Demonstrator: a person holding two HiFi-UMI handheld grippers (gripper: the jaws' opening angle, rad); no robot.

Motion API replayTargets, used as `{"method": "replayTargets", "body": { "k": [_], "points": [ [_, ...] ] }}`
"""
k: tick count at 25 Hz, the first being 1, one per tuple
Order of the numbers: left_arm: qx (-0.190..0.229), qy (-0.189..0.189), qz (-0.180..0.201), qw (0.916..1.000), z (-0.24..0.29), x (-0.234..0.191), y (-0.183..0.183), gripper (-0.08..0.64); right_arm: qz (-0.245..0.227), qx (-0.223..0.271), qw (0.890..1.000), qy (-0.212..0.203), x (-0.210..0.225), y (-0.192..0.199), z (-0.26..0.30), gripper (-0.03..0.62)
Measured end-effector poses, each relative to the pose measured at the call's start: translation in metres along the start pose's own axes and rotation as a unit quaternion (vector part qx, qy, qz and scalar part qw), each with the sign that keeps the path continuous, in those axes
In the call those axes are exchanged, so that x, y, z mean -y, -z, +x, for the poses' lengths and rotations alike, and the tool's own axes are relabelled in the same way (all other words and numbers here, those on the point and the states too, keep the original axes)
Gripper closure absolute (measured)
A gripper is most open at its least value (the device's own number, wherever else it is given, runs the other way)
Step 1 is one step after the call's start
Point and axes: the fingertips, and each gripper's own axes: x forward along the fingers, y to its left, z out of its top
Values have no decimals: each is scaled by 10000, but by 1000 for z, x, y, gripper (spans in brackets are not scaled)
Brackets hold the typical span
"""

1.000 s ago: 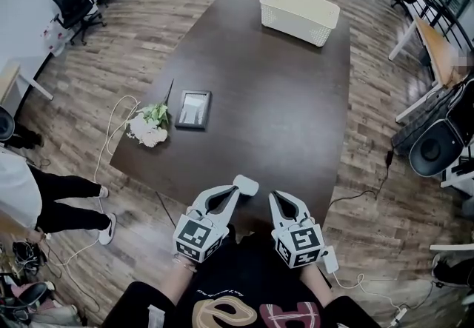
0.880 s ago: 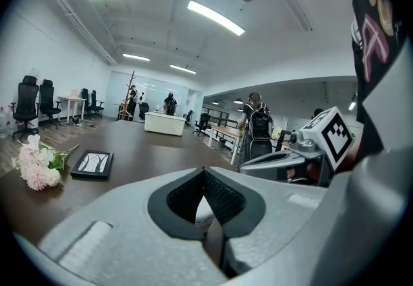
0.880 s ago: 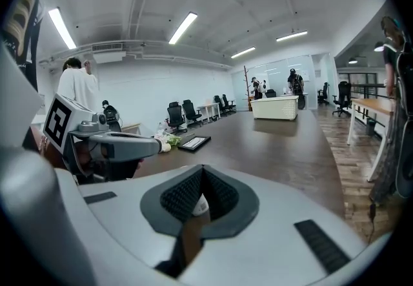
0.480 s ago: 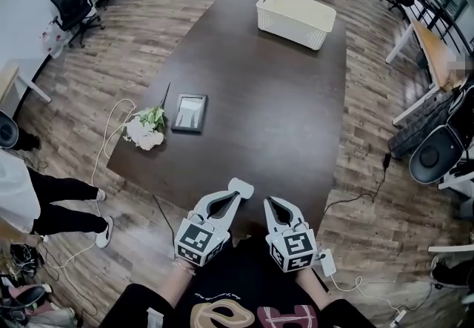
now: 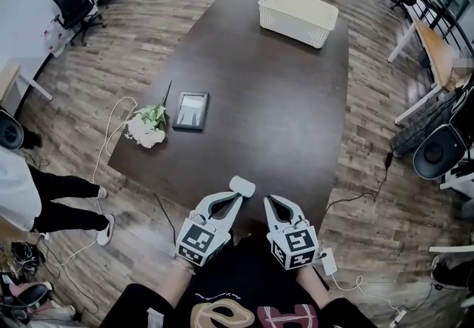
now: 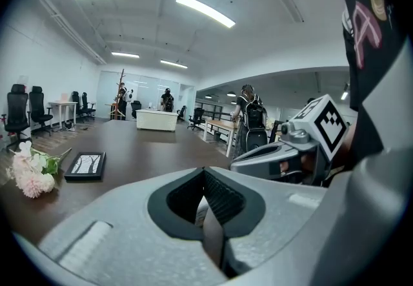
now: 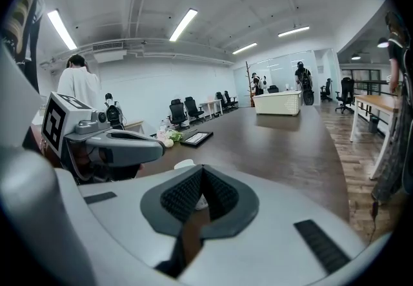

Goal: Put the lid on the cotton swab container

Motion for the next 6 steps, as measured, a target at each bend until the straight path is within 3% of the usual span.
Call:
{"method": "replayTargets", "body": {
  "k": [6],
  "points": [
    [-12, 18, -47, 10000, 0, 2, 1, 554, -58, -62, 10000, 0, -2, 0, -1, 586]
  ]
}}
